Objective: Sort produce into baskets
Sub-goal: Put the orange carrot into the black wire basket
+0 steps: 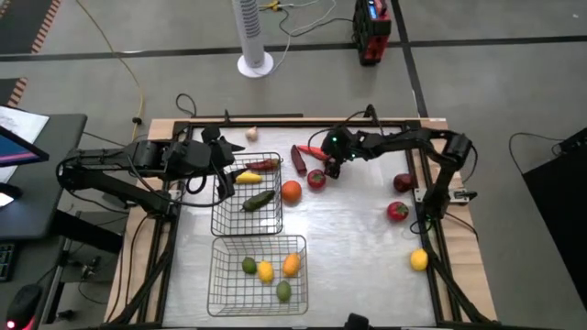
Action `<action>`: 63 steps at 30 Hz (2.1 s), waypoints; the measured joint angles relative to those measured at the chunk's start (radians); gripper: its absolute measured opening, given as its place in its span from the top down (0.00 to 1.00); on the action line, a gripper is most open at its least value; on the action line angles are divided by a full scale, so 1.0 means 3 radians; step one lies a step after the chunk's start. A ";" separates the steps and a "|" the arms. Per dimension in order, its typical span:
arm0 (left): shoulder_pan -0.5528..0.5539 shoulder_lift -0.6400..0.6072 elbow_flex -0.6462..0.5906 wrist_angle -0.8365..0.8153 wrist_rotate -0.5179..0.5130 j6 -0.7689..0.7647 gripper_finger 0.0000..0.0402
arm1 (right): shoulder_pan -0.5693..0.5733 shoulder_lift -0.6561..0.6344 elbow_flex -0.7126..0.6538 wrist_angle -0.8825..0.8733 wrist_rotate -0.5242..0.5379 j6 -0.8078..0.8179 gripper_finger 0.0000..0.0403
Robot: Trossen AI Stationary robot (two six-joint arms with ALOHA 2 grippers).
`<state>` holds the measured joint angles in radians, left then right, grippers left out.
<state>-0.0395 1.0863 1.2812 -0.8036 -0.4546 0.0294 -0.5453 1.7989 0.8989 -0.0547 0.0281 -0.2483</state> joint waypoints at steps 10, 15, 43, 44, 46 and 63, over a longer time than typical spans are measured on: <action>0.0000 0.0000 0.0000 -0.0001 -0.0018 -0.0030 0.38 | 0.0009 -0.0056 -0.0015 0.0212 -0.0018 -0.0021 0.46; 0.0000 0.0000 0.0000 -0.0008 -0.0018 -0.0038 0.38 | 0.0033 -0.0100 -0.0015 0.0126 0.0070 -0.0019 0.54; 0.0003 0.0000 0.0000 0.0001 -0.0080 -0.0174 0.38 | 0.2898 -0.1459 -0.0009 0.0493 0.0623 0.1345 0.50; 0.0003 0.0000 0.0000 0.0003 -0.0080 -0.0176 0.38 | 0.2977 -0.1395 -0.0009 0.0591 0.0623 0.1353 0.50; 0.0003 0.0000 0.0000 0.0004 -0.0079 -0.0176 0.38 | 0.3100 -0.1272 -0.0009 0.0784 0.0624 0.1363 0.49; 0.0003 0.0000 0.0000 0.0069 -0.0077 -0.0176 0.38 | 0.2928 -0.0464 0.0742 0.0642 0.0751 0.1273 0.49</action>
<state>-0.0387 1.0863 1.2812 -0.7829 -0.4777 -0.0235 0.3331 1.6596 1.1215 0.1379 0.2534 0.1337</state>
